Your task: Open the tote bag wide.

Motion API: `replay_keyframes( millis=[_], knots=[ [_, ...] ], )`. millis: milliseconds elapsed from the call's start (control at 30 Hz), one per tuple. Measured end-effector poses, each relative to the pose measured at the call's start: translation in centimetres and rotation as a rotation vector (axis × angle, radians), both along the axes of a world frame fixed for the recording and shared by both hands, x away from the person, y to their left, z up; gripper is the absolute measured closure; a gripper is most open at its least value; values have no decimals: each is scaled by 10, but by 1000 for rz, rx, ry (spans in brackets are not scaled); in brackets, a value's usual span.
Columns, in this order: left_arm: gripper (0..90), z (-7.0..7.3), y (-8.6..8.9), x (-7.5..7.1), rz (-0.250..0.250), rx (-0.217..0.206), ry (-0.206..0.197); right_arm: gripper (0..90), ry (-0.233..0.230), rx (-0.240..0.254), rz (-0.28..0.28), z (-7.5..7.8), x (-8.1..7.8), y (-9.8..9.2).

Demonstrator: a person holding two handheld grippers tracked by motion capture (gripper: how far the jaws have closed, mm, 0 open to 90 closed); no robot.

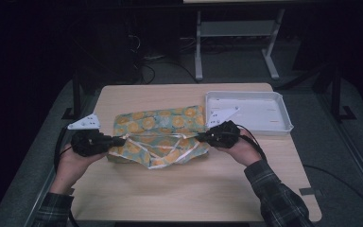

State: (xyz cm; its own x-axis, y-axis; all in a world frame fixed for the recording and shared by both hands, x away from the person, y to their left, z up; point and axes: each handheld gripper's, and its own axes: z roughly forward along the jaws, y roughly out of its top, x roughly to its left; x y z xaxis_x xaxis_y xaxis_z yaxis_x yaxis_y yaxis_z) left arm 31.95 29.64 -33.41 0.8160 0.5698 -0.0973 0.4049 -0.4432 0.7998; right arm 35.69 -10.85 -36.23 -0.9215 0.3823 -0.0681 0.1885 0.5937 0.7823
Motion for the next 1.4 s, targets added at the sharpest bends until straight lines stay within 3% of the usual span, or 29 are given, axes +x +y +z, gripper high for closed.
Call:
replay_keyframes(
  millis=[133, 400, 667, 967, 1167, 1400],
  knots=[
    [891, -9, 2, 18, 38, -10, 22, 891, 9, 5, -57, -4, 15, 3],
    [889, -33, 7, 54, 121, -30, 57, 889, 10, -21, -116, -18, 40, 13],
    [889, -64, 2, 84, 181, 17, 109, 890, 15, -72, -180, -40, 62, 25],
    [892, -89, -9, 94, 192, 123, 156, 888, 43, -172, -192, -73, 69, 34],
    [894, -95, -11, 96, 192, 142, 181, 889, 46, -223, -161, -83, 69, 41],
    [895, -96, -13, 92, 146, 183, 191, 889, 76, -253, -108, -88, 62, 46]
  ],
)
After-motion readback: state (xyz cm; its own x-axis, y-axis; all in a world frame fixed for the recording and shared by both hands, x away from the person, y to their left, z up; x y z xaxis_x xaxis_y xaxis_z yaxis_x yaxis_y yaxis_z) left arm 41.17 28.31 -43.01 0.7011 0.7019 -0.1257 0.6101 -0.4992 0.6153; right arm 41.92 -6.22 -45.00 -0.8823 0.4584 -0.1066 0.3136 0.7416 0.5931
